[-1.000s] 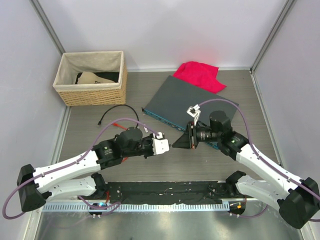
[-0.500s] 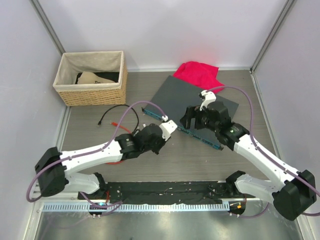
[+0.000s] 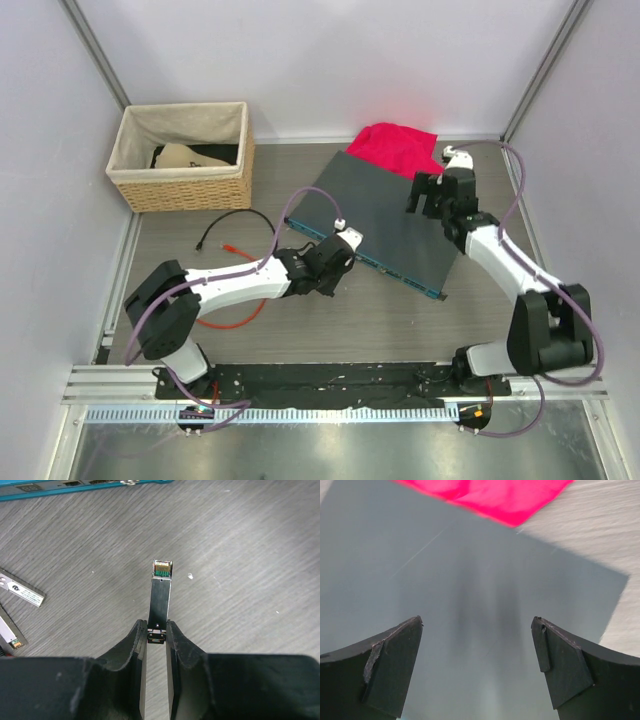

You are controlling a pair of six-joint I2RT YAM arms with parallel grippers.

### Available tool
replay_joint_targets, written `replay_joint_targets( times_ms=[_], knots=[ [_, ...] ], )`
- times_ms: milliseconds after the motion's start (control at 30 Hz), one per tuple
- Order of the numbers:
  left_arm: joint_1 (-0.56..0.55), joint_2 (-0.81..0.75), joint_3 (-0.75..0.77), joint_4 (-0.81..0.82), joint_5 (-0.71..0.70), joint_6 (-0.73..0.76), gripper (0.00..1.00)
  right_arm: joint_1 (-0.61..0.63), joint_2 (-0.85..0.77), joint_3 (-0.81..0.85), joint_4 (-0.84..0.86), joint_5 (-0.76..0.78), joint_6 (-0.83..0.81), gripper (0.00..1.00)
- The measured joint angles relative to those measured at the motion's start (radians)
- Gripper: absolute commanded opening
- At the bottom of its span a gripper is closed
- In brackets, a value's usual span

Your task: Insert the plug into the switch port

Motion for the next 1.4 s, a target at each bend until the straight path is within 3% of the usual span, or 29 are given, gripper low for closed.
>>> replay_joint_targets(
  times_ms=[300, 633, 967, 1400],
  knots=[
    [0.044, 0.047, 0.003, 0.013, 0.032, 0.003, 0.0, -0.231, 0.414, 0.294, 0.057, -0.183, -0.085, 1.0],
    [0.079, 0.101, 0.034, 0.045, 0.079, 0.023, 0.0, -0.279, 0.717, 0.566, -0.044, -0.383, -0.16, 1.0],
    [0.08, 0.122, 0.037, 0.08, 0.108, 0.044, 0.0, -0.29, 0.734, 0.573, -0.113, -0.568, -0.202, 0.98],
    [0.098, 0.158, 0.037, 0.095, 0.063, 0.063, 0.0, -0.302, 0.573, 0.337, -0.045, -0.566, -0.194, 0.97]
  ],
)
